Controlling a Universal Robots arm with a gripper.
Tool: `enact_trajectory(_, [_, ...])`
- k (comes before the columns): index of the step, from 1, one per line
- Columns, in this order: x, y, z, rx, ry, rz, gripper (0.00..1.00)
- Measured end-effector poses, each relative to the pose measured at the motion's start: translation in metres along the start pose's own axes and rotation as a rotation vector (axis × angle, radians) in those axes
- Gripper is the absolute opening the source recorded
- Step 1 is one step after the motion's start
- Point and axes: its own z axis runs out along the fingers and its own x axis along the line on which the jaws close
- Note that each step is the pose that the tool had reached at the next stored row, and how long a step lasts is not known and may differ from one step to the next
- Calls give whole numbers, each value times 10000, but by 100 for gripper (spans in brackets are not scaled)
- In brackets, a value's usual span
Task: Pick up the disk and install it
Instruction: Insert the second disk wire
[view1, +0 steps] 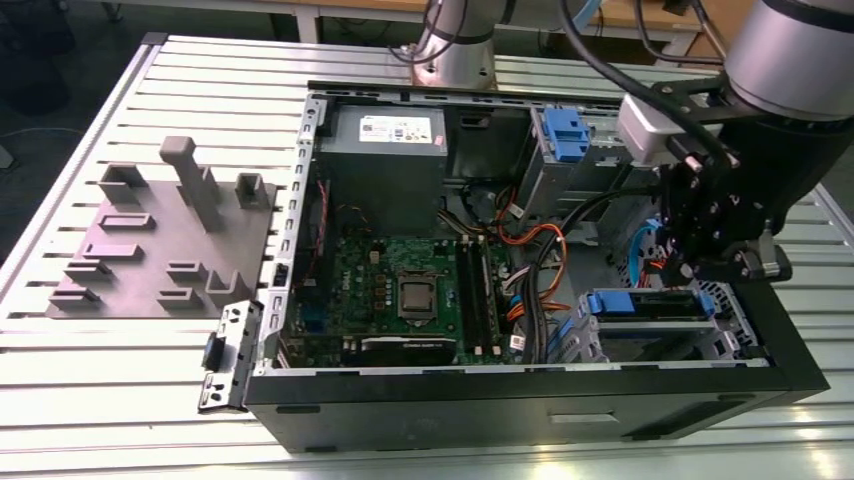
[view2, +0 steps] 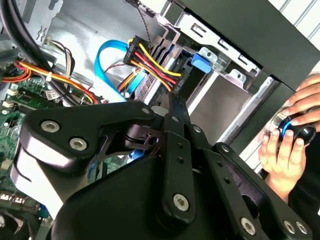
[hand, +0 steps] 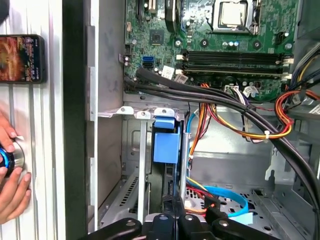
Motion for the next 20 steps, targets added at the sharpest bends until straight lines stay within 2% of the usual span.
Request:
enact_trajectory(4, [8, -10, -80, -112, -4, -11, 11])
enact_trajectory(8, [10, -14, -107, -273, -13, -16, 11])
enact_trajectory(9, [10, -14, -108, -328, -14, -17, 11])
enact_trajectory(13, [11, -17, -110, -692, -26, -30, 11])
enact_trajectory(15, [13, -20, -134, -807, -29, -37, 11])
enact_trajectory(17, [16, -22, -153, -864, -33, -39, 11])
enact_trajectory(20, [15, -23, -154, -882, -34, -41, 11])
